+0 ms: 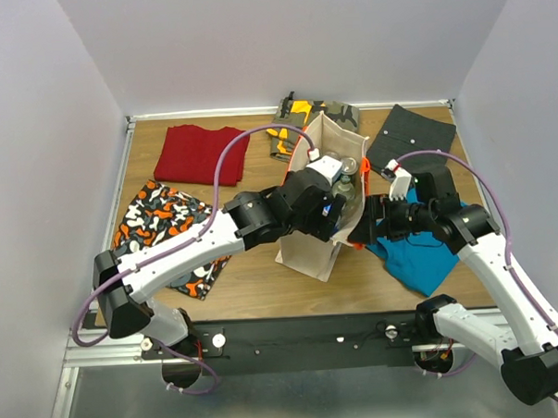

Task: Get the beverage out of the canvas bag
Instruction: Take out the drink from the canvas bag.

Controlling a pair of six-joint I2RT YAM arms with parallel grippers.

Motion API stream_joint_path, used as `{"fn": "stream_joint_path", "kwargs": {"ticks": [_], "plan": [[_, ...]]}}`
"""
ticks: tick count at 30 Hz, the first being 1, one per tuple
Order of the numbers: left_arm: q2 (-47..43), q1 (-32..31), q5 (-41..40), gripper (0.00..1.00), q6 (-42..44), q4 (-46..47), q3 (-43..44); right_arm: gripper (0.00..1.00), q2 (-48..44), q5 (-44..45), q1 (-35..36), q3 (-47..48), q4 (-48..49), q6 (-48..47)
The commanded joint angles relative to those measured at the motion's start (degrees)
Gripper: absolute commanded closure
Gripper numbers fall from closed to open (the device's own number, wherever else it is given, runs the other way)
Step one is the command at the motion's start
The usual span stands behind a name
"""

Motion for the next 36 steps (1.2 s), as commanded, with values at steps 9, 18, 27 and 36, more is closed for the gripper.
{"fn": "stream_joint_path", "kwargs": {"ticks": [9,18,27,36], "plan": [[-10.5,0.3,-0.7,0.13,-5.8,2.7,-6.1,0.00,3.1,4.6,1.5,9.5,-0.8,0.7],[-12.0,0.3,-0.7,0.20,-5.8,2.5,-8.2,0.00,3.1,5.7,4.3,10.0,1.4,5.3],[-11.0,0.3,-1.8,0.20,-5.2,3.1,-7.8,0.00,5.0,28.4,24.1,8.8,2.7,14.4],[-10.9,1.5,-4.0,0.14,-4.4,3.5,-5.1,0.00,0.9,39.9,26.8,6.6,5.4,18.1]]}}
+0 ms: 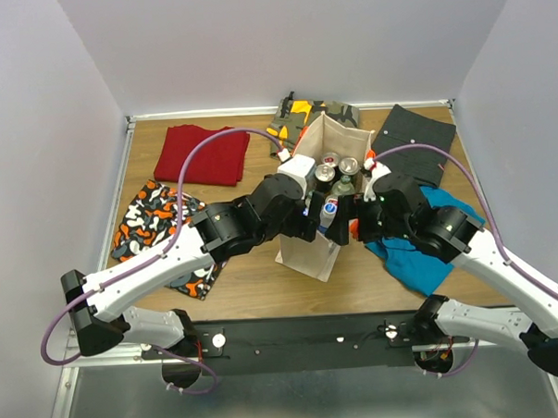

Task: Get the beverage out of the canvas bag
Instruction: Take out the drink from the canvas bag.

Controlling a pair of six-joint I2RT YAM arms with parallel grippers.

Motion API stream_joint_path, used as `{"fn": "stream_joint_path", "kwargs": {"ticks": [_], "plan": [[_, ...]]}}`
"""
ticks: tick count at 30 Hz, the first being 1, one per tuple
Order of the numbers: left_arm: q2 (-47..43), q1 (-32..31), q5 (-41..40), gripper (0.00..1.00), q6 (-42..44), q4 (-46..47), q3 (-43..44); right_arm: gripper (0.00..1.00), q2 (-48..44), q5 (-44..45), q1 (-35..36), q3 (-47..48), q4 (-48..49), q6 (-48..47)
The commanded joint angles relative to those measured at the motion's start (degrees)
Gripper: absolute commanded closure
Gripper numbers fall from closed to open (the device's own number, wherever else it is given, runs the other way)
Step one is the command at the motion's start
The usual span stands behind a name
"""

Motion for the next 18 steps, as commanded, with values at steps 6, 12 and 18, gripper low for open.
{"fn": "stream_joint_path", "kwargs": {"ticks": [6,12,18], "plan": [[4.0,1.9,-2.3,0.14,2.1,-1.1,7.2,0.00,-3.5,3.0,0.5,-4.0,0.7,3.3],[7.2,3.7,0.3,0.14,2.0,-2.1,9.8,0.00,-4.9,-2.4,0.5,-5.4,-1.1,1.7],[9.1,3.8,1.3,0.10,1.6,-2.5,10.1,0.00,-5.8,-6.4,0.5,-6.4,-0.6,0.1]]}}
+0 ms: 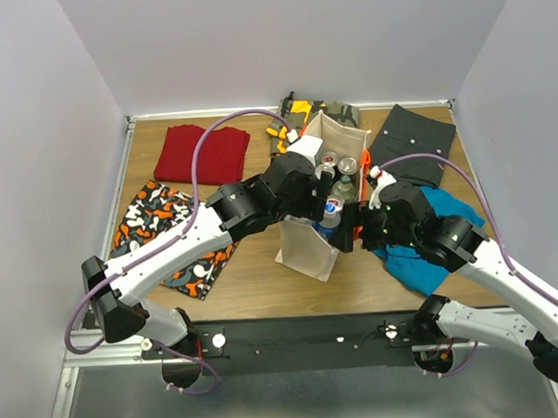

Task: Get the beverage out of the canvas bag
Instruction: Take out the drink from the canvas bag.

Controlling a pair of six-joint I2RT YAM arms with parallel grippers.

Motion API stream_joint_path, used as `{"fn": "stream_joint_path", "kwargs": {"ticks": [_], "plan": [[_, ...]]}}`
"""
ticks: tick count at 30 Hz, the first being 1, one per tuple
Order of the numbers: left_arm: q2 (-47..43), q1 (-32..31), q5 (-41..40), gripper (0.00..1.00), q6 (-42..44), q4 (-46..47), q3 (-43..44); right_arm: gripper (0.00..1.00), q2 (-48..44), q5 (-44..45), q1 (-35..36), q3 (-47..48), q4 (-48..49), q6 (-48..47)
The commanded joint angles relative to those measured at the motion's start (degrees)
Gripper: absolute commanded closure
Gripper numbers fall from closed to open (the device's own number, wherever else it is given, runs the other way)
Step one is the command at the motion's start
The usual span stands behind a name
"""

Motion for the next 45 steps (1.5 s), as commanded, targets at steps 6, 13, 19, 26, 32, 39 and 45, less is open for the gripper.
{"fn": "stream_joint_path", "kwargs": {"ticks": [6,13,19,26,32,39,45], "plan": [[2.2,0.2,2.0,0.01,-0.8,-1.1,0.1,0.00,-0.7,-7.9,0.5,-2.5,-1.1,-2.8],[3.6,0.2,3.1,0.01,-1.2,-0.7,-0.7,0.00,-1.4,-6.8,0.4,-3.3,-1.8,-2.5],[4.8,0.1,5.9,0.10,-0.7,-0.2,-1.0,0.00,-3.1,-4.0,0.5,-3.9,-2.5,-2.1],[3.8,0.2,2.1,0.16,-3.3,-1.8,-3.7,0.00,-3.2,-2.8,0.5,-3.8,-3.2,-2.2],[0.7,0.6,-1.1,0.15,-4.6,-2.2,-6.1,0.00,-3.0,-2.1,0.4,-3.5,-3.3,-2.4],[-0.8,1.4,-2.4,0.16,-5.5,-2.6,-8.1,0.00,-3.0,-1.9,0.4,-3.3,-3.2,-2.6],[1.8,1.5,-2.1,0.17,-5.5,-3.2,-8.1,0.00,-2.7,-1.9,0.4,-2.9,-3.2,-2.6]]}}
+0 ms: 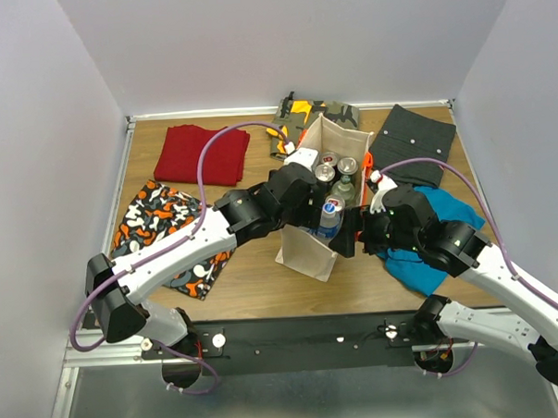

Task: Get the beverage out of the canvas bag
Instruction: Take out the drink from the canvas bag.

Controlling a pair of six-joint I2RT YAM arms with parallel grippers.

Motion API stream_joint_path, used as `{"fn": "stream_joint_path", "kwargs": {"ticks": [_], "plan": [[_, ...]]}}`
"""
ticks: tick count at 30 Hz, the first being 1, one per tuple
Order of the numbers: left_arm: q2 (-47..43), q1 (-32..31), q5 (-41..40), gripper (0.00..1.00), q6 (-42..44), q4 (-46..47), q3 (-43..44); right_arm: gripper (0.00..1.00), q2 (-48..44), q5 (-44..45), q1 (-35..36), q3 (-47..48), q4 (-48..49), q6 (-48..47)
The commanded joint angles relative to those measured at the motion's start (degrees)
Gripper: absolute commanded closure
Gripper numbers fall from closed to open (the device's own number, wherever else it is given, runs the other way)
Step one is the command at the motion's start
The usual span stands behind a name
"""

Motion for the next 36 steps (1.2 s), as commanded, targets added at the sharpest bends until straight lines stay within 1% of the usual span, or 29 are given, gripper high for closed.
{"fn": "stream_joint_path", "kwargs": {"ticks": [1,10,12,13,14,16,17,20,22,29,36], "plan": [[1.7,0.6,-2.2,0.16,-1.1,-4.1,-1.6,0.00,-0.3,0.3,0.5,-0.4,-4.3,-1.3],[4.6,0.7,-2.7,0.20,-1.5,-3.9,-0.3,0.00,-0.5,0.2,0.4,-0.6,-4.4,-1.1],[5.3,0.7,-3.8,0.24,-2.0,-5.7,1.2,0.00,-0.5,0.3,0.4,-0.6,-4.4,-1.2],[5.2,0.6,-3.9,0.24,-2.2,-7.3,3.3,0.00,-0.5,0.4,0.4,-0.6,-4.4,-1.2],[4.5,0.6,-3.6,0.24,-1.8,-6.9,3.8,0.00,-0.5,0.5,0.4,-0.4,-4.6,-1.2],[2.3,0.8,-2.2,0.19,-0.5,-5.0,4.1,0.00,-0.6,0.8,0.4,-0.4,-4.9,-1.1],[2.0,1.1,-1.8,0.18,0.5,-4.8,4.7,0.00,-0.6,0.9,0.5,-0.5,-4.7,-1.0],[5.0,2.0,-1.3,0.19,1.5,-9.3,8.6,0.00,-0.4,0.8,0.4,-0.4,-4.5,-1.1],[7.2,1.9,-0.3,0.21,2.4,-11.0,9.8,0.00,-0.2,0.9,0.5,-0.5,-4.4,-1.2],[7.6,2.0,3.1,0.23,3.3,-10.7,8.0,0.00,-0.1,1.2,0.5,-0.6,-4.4,-1.4],[8.1,2.0,5.1,0.22,4.4,-10.4,7.0,0.00,0.4,1.2,0.4,-1.0,-4.1,-1.6]]}}
